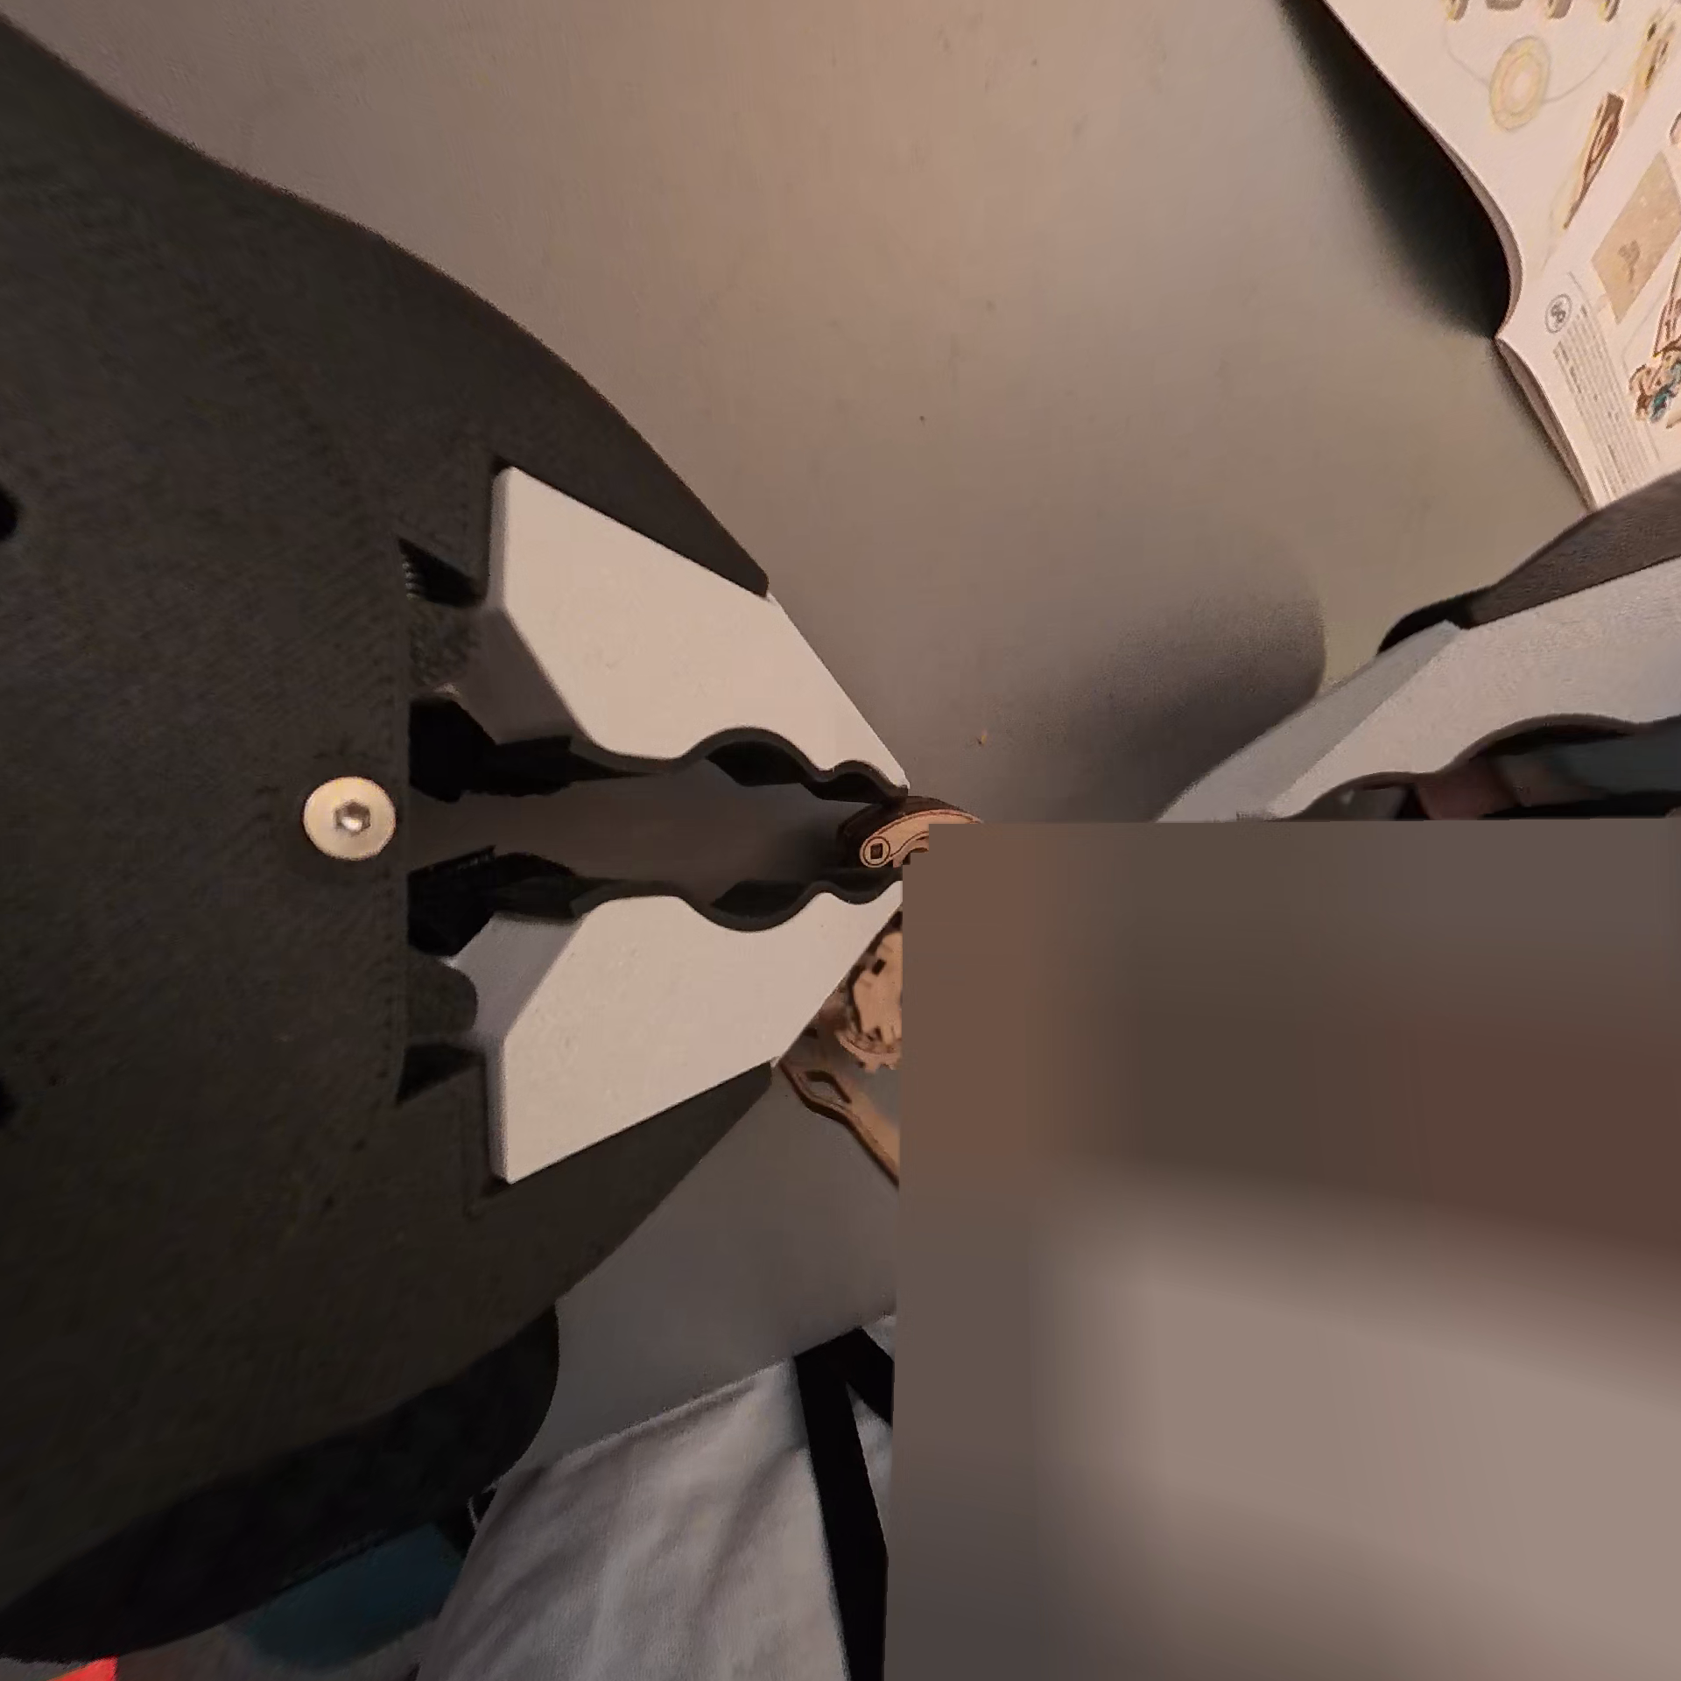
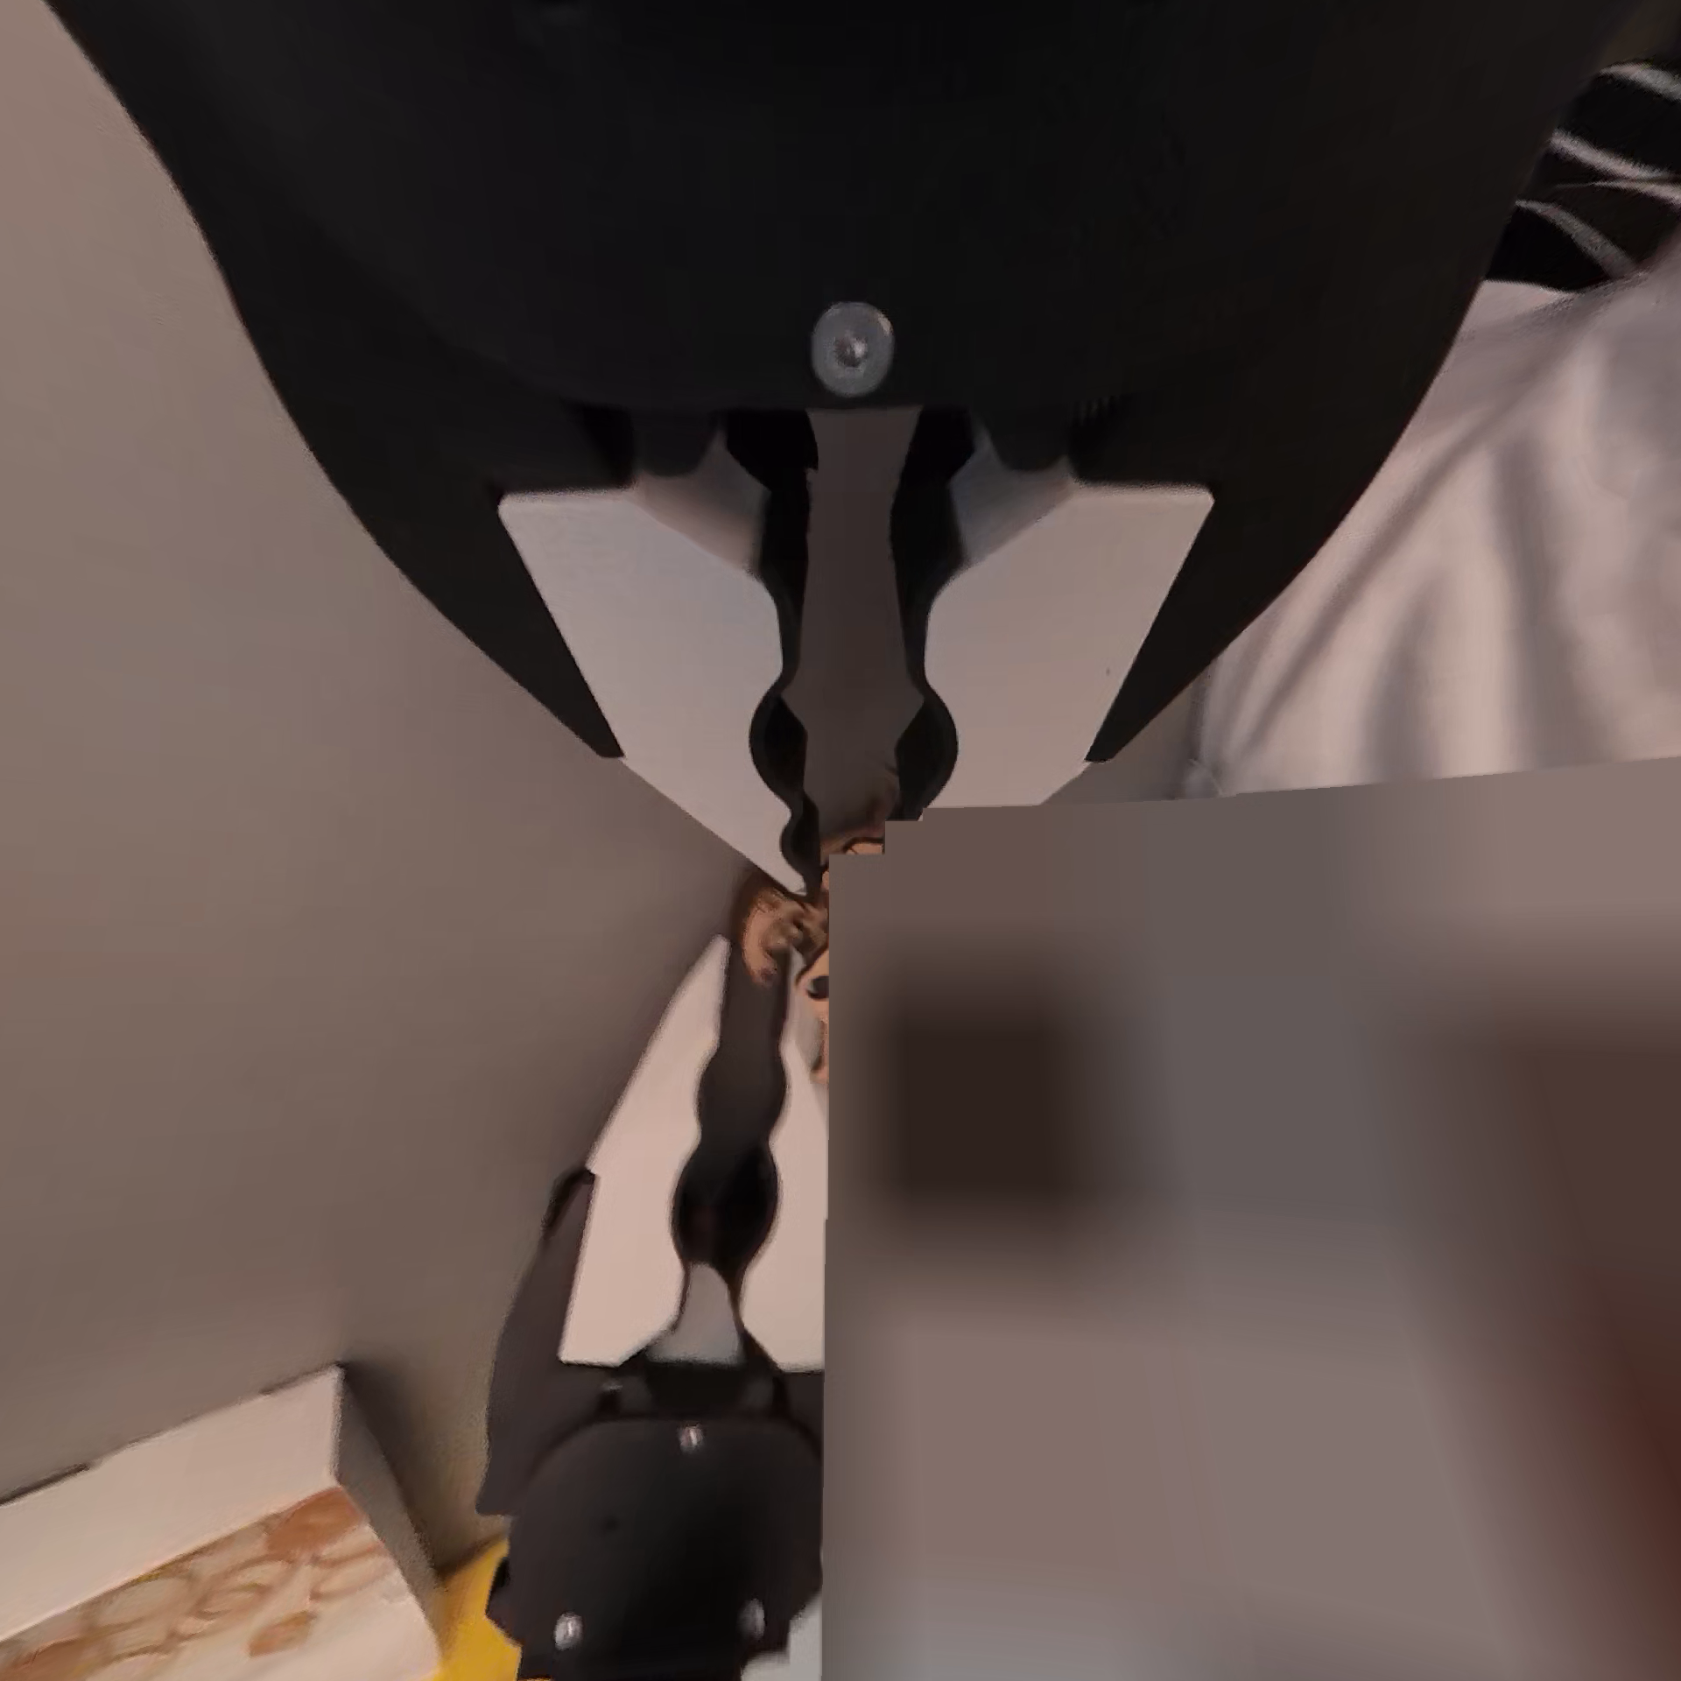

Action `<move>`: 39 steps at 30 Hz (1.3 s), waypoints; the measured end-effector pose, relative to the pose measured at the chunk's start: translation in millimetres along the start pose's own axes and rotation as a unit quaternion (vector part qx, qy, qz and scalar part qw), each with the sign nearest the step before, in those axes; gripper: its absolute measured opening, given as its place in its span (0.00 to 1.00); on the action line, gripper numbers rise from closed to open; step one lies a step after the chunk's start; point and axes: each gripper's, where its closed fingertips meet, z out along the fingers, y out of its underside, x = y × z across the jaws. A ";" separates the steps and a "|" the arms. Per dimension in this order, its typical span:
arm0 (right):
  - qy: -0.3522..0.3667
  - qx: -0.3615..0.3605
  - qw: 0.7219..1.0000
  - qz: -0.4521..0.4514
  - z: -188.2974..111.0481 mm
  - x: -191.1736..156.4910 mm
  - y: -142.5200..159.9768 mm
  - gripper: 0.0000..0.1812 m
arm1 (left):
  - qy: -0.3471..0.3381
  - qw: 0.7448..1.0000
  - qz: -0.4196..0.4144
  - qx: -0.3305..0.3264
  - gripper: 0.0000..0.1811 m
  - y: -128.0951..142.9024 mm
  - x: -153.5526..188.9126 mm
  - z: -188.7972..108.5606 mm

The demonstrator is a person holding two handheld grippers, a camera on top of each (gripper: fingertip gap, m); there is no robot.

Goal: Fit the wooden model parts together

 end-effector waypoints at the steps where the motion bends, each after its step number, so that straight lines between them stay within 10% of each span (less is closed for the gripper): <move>1: -0.017 0.010 1.000 0.014 1.2 -1.2 -2.9 0.06 | -0.003 1.000 0.002 0.000 0.06 0.3 -0.6 0.0; 39: 0.034 -0.038 0.998 -0.032 20.4 6.9 22.7 0.07 | 0.052 0.997 -0.055 0.032 0.11 -7.6 2.7 -4.0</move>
